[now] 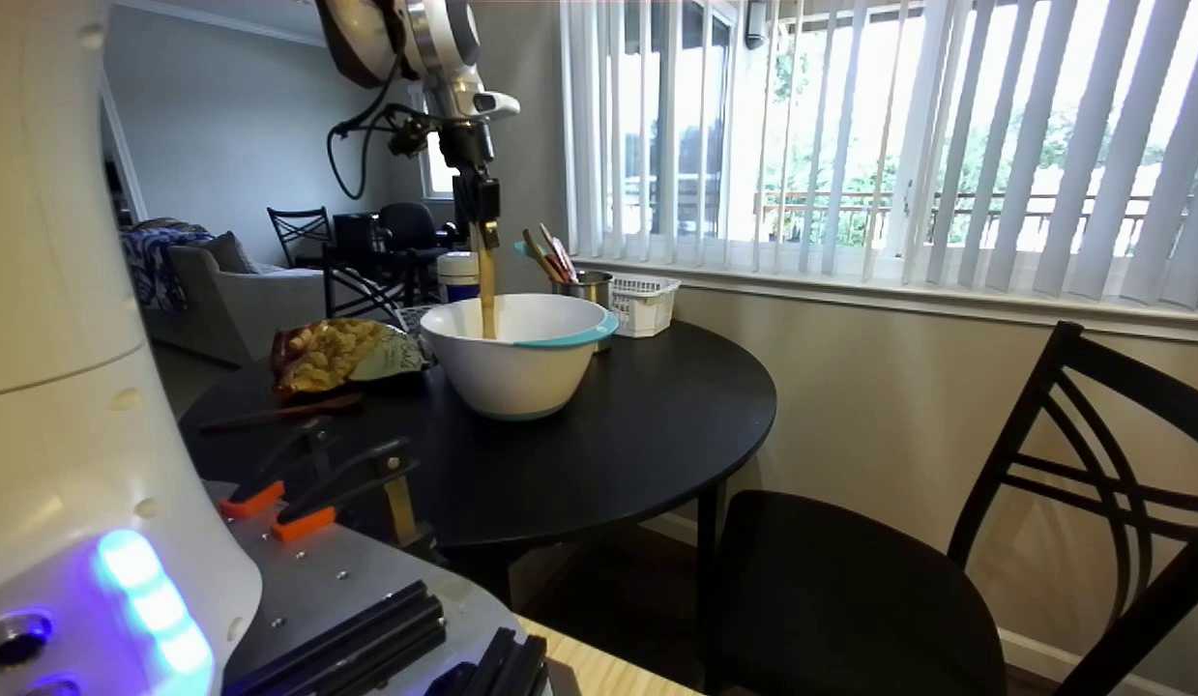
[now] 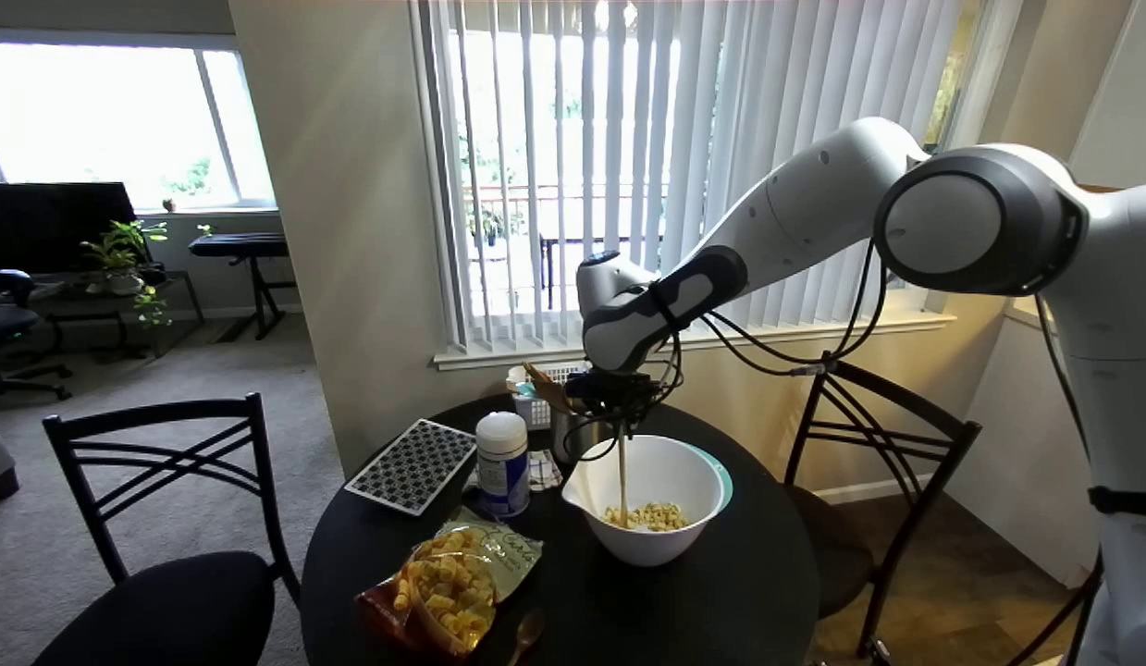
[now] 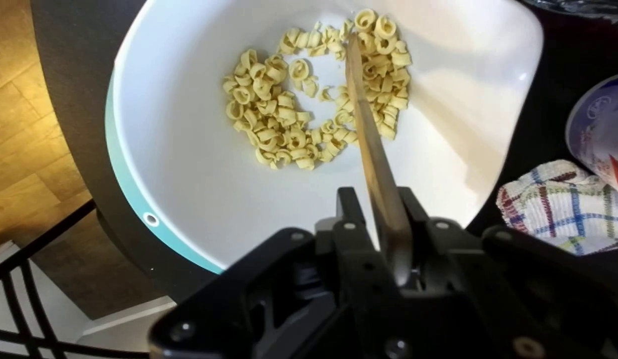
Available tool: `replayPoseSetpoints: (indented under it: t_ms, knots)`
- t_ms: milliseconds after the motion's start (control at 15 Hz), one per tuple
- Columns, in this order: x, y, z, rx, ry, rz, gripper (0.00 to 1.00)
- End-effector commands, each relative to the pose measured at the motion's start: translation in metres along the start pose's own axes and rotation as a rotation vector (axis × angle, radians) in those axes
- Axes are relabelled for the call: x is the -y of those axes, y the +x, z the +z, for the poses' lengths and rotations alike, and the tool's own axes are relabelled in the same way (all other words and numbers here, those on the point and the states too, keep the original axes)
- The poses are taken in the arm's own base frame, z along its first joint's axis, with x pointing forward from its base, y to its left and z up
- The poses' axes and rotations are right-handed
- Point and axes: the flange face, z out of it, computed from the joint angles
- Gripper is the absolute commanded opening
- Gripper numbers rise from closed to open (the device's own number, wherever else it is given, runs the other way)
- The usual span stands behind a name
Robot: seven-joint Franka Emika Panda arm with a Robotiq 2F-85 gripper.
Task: Use the wooden spoon to stir the contents in the white bowl.
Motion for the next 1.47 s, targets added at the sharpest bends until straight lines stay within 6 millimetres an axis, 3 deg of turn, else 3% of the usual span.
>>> replayPoseSetpoints:
  t_ms: [0, 467, 1400]
  knots:
    - [-0.018, -0.004, 0.017, 0.028, -0.020, 0.030, 0.55]
    - [-0.027, -0.006, 0.028, 0.047, -0.045, 0.039, 0.98]
    - [-0.021, -0.005, 0.032, 0.039, -0.062, 0.007, 1.00]
